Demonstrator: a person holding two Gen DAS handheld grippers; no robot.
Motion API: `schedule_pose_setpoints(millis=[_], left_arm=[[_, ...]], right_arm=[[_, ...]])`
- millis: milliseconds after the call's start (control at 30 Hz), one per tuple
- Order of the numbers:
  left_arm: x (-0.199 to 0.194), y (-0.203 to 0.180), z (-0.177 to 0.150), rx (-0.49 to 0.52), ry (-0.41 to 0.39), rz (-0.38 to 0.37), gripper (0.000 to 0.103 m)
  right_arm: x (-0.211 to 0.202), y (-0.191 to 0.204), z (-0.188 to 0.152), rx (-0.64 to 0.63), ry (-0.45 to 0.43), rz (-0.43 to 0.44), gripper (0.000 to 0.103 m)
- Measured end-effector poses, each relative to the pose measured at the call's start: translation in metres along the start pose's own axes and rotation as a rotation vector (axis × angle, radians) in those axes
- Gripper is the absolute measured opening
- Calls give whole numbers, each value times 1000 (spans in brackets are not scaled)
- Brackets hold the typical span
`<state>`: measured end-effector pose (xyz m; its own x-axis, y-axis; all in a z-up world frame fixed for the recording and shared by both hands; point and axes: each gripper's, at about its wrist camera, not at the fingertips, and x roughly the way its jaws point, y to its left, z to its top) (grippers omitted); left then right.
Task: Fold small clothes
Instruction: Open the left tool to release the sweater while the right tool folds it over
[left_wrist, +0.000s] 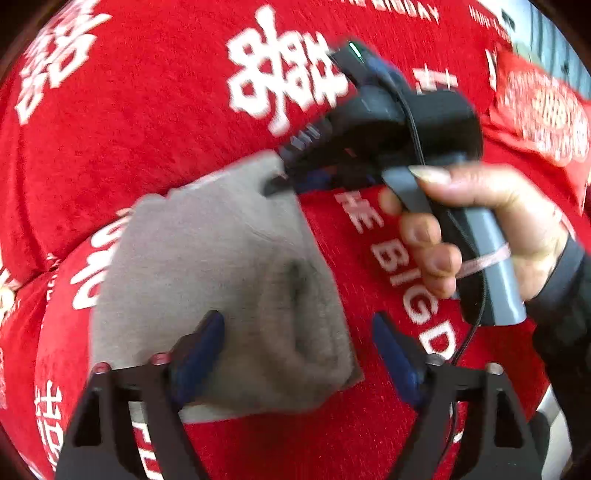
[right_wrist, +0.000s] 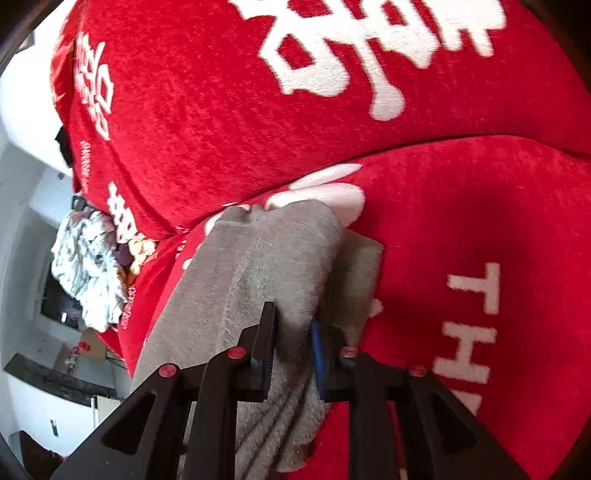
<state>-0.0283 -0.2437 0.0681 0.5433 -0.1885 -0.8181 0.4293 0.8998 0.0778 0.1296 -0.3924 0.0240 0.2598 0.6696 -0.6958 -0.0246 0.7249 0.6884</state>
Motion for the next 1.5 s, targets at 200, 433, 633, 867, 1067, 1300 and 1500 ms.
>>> schedule_pose_setpoints(millis=[200,433,633,867,1067,1300,1500], left_arm=[[-30,24,-16,4,-59,20,83],[-32,67,-42,-59,-38,50,83],[-29,84,-49,-97,-20,25,83],[-40,115,-56,-141,-57,61,83],[-32,126,-80,-111,-11,26,83],[-1,129,-79,-139,31,95,84],[10,185,-109,-398,127,-52,84]], right_arm=[[-3,-4,-3,66,10,44,30],[8,23,-12,-20,-20,-28,14],[1,23,3,10,-42,-63,15],[-37,38,-34,-17,-75,-136,20],[-71,88,-115,-197,-138,-104,76],[-39,79,-137,-215,-72,-207,7],[-50,53,-149,-116,-103,-182,6]])
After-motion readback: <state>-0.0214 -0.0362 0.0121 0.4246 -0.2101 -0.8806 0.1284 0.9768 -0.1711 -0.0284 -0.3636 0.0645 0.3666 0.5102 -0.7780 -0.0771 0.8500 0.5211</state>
